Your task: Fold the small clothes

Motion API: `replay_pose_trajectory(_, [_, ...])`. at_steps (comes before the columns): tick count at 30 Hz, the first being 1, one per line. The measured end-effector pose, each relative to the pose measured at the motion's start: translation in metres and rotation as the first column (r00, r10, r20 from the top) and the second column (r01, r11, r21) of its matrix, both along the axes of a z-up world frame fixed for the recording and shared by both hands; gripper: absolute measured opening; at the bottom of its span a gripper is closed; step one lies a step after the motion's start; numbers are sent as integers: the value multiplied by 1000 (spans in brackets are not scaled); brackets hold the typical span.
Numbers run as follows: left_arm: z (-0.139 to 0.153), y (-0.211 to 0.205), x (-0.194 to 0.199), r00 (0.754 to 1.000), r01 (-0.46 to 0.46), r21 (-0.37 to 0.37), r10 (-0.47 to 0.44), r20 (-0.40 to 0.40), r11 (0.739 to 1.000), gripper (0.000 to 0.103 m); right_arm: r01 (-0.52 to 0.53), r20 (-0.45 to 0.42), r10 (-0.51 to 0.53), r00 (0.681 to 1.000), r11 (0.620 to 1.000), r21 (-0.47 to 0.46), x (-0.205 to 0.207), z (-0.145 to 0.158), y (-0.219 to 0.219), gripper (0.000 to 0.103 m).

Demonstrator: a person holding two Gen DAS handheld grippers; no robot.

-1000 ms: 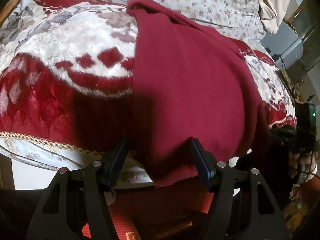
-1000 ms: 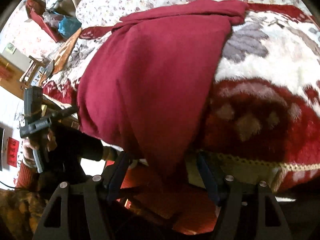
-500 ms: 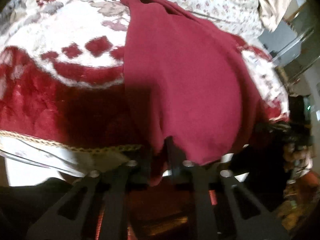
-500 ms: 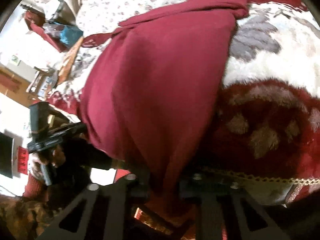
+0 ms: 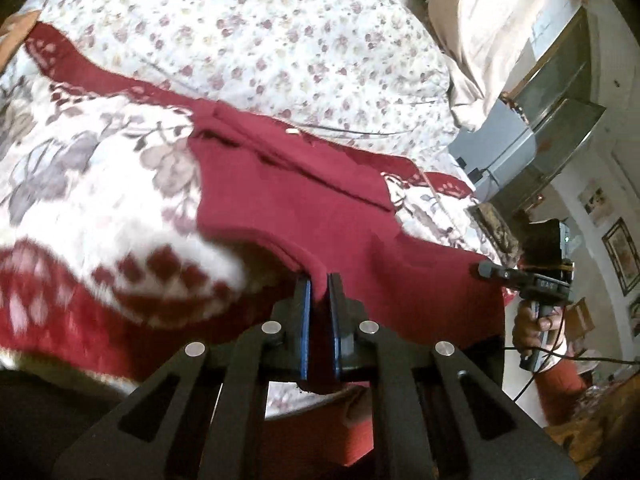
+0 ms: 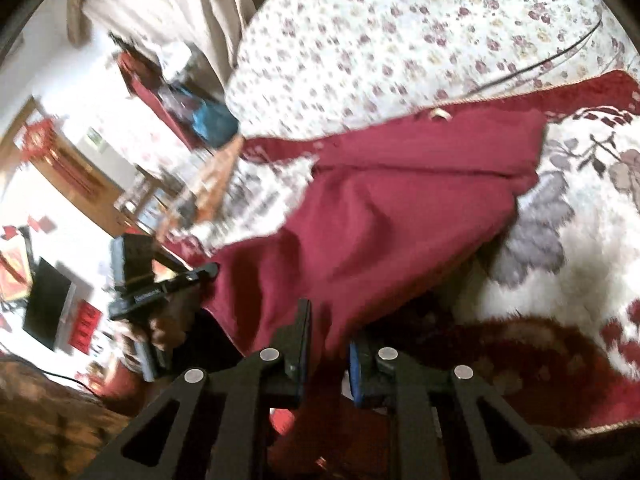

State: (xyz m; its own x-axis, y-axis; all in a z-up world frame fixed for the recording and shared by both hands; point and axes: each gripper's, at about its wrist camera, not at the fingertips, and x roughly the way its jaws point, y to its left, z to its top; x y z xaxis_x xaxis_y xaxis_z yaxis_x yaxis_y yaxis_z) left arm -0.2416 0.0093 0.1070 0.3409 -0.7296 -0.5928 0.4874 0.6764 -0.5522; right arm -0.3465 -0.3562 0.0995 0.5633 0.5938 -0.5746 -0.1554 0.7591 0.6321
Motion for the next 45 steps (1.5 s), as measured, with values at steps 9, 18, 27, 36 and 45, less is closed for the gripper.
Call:
replay_pose_trajectory(9, [10, -19, 45, 999, -15, 6, 15, 34, 1000, 7, 74, 52, -72, 996, 996, -40, 40, 23, -13, 13])
replay_pose_trajectory(18, [40, -49, 140, 985, -96, -11, 97, 141, 995, 6, 270, 44, -270, 962, 963, -1, 125, 12, -72, 12])
replay_pose_trajectory(27, [7, -60, 220, 991, -125, -54, 127, 39, 991, 6, 424, -33, -427, 904, 903, -73, 200, -28, -123, 9])
replay_pose_trajectory(36, [9, -49, 139, 998, 50, 74, -54, 41, 996, 70, 308, -67, -315, 947, 946, -105, 172, -31, -100, 59])
replay_pose_trajectory(45, [43, -81, 46, 919, 322, 160, -348, 182, 933, 82, 339, -65, -346, 936, 935, -100, 122, -21, -102, 60])
